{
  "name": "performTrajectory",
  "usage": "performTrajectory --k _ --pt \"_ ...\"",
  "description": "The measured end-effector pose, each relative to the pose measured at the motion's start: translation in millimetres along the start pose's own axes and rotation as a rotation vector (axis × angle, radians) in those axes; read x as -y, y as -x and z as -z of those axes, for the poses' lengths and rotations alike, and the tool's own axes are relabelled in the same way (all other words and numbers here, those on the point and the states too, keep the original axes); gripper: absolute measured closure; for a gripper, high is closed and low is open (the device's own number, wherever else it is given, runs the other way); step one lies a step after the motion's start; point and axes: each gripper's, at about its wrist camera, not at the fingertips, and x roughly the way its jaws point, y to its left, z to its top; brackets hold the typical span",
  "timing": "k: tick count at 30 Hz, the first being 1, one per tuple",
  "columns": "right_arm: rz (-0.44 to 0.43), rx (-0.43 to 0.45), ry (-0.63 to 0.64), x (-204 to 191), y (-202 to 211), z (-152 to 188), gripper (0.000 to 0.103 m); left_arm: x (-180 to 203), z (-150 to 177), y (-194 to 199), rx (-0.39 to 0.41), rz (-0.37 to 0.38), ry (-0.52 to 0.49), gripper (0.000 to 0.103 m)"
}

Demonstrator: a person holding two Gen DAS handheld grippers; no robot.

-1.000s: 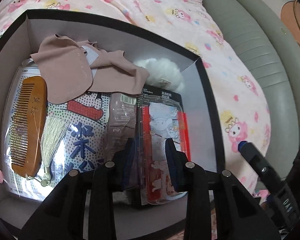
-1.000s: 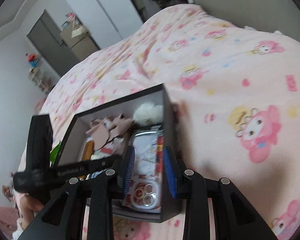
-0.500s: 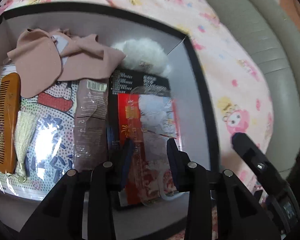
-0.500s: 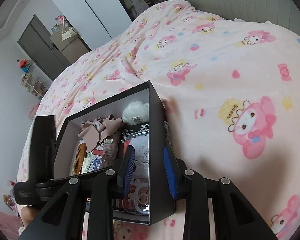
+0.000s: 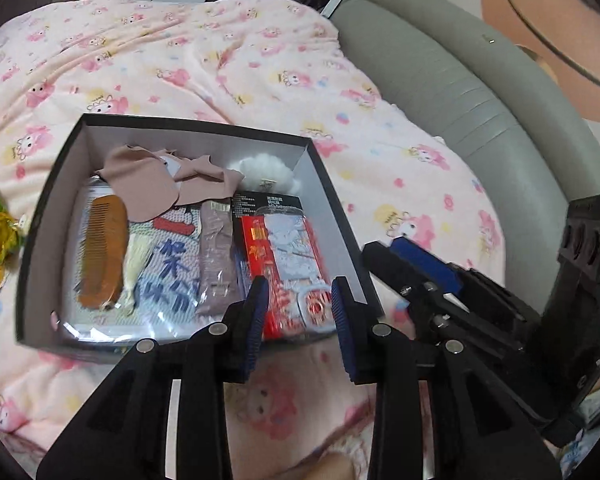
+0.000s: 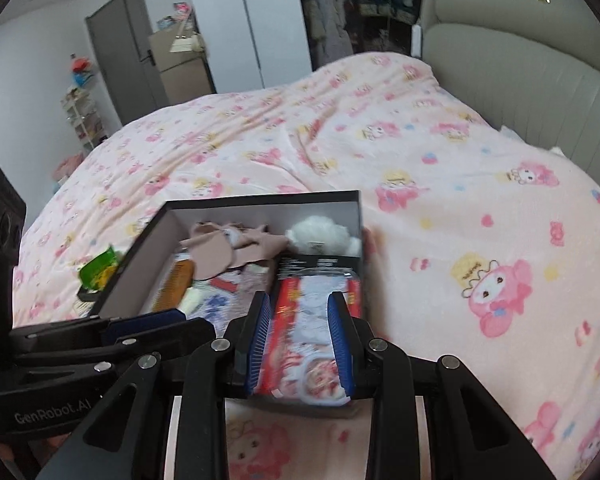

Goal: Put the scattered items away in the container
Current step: 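Withdraw the left tool and reach the right tool to the corn snack packet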

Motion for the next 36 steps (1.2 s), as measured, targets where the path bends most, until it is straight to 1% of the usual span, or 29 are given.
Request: performTrajectory --k 3,6,10,12,14,15,16,17,19,21,22,23,25,26,27,28,29,31,33,34,35,36 --pt "-0.014 0.012 0.033 -24 12 5 0.076 -8 7 28 0.02 -0.017 -0.021 0.072" --pt "-0.055 0.012 0.043 -45 17 8 0.076 -23 15 48 0.039 -0.014 -0.006 0.072" --pt "-0.099 0.008 0.089 -87 14 11 0.076 -58 30 80 0.08 -0.073 0.049 0.072" --pt "-0.134 -0.011 0.111 -109 4 13 0.076 -79 38 92 0.104 -0.101 0.083 0.072" --pt "-0.17 -0.042 0.156 -135 -8 11 0.076 -108 46 104 0.129 -0.111 0.152 0.072" --pt "-0.195 -0.054 0.178 -149 -14 10 0.076 -129 49 110 0.139 -0.118 0.206 0.069" --pt "-0.226 -0.065 0.194 -164 -21 8 0.076 -149 51 114 0.142 -0.128 0.255 0.067" --pt "-0.251 -0.077 0.201 -177 -27 6 0.075 -166 52 117 0.144 -0.145 0.296 0.067" --pt "-0.294 -0.113 0.208 -206 -46 0 0.075 -211 51 125 0.16 -0.207 0.404 0.067" --pt "-0.317 -0.146 0.209 -226 -62 -1 0.075 -243 49 124 0.151 -0.237 0.473 0.067" --pt "-0.329 -0.173 0.213 -238 -74 -2 0.075 -262 48 122 0.142 -0.248 0.53 0.067" --pt "-0.341 -0.195 0.217 -248 -85 -2 0.075 -277 46 119 0.144 -0.236 0.571 0.067" --pt "-0.367 -0.255 0.233 -267 -110 -5 0.075 -305 41 108 0.15 -0.189 0.677 0.067" --pt "-0.355 -0.263 0.225 -270 -119 -10 0.075 -313 38 103 0.154 -0.179 0.706 0.067" --pt "-0.318 -0.25 0.197 -270 -130 -21 0.075 -321 34 99 0.162 -0.184 0.736 0.067" --pt "-0.295 -0.24 0.179 -269 -137 -28 0.075 -330 27 93 0.17 -0.23 0.772 0.067" --pt "-0.263 -0.245 0.163 -268 -150 -38 0.075 -334 21 90 0.173 -0.257 0.787 0.067" --pt "-0.231 -0.289 0.15 -272 -173 -46 0.075 -344 10 80 0.183 -0.309 0.816 0.067" --pt "-0.211 -0.335 0.158 -279 -196 -46 0.075 -354 4 68 0.187 -0.3 0.827 0.067" --pt "-0.201 -0.364 0.16 -283 -207 -41 0.075 -358 2 62 0.186 -0.31 0.819 0.067" --pt "-0.217 -0.389 0.14 -285 -215 -36 0.075 -362 2 58 0.183 -0.331 0.809 0.067" --pt "-0.236 -0.409 0.1 -284 -221 -30 0.075 -367 4 55 0.182 -0.337 0.809 0.067"
